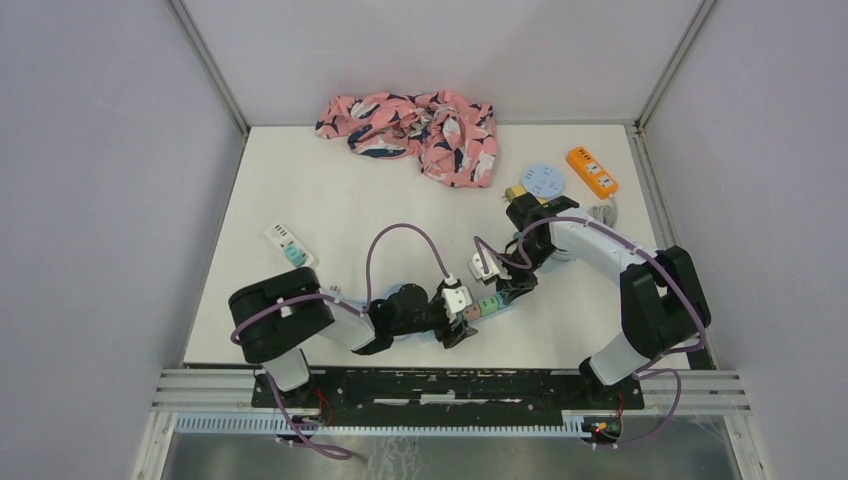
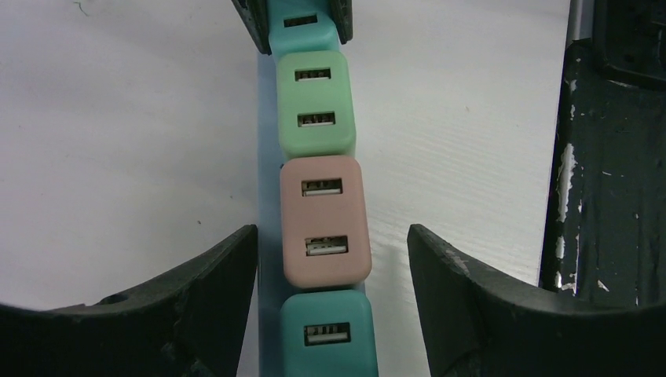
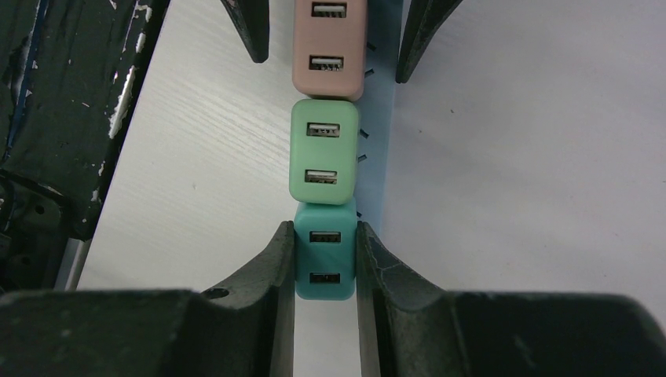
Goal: Pull the plug off the socket
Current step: Remove the plug from the socket.
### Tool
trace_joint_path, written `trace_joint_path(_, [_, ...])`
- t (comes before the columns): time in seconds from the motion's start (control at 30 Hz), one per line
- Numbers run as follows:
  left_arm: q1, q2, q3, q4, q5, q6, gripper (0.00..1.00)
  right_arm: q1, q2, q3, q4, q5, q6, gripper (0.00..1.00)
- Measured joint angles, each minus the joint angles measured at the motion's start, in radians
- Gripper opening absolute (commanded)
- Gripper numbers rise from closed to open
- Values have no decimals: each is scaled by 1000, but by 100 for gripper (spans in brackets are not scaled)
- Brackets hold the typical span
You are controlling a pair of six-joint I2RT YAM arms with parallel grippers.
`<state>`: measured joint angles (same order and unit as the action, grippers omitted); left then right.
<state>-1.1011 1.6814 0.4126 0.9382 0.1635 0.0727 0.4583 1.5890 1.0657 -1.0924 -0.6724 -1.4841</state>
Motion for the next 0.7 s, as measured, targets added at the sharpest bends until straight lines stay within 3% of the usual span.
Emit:
trace_joint_path(0.13, [0, 3, 5, -26, -4, 0, 66, 0, 0, 0, 1, 1, 3, 0])
trace_joint_path(0.27, [0, 3, 17, -56, -26, 11, 40, 0, -2, 0, 2, 8, 7, 0])
trace_joint_path(0.5, [0, -5, 34, -101, -40, 26, 4, 0, -4, 2, 3, 19, 20, 0])
trace_joint_path(0.7, [0, -16, 47, -142, -48, 34, 3, -8, -4, 4, 2, 10, 32, 0])
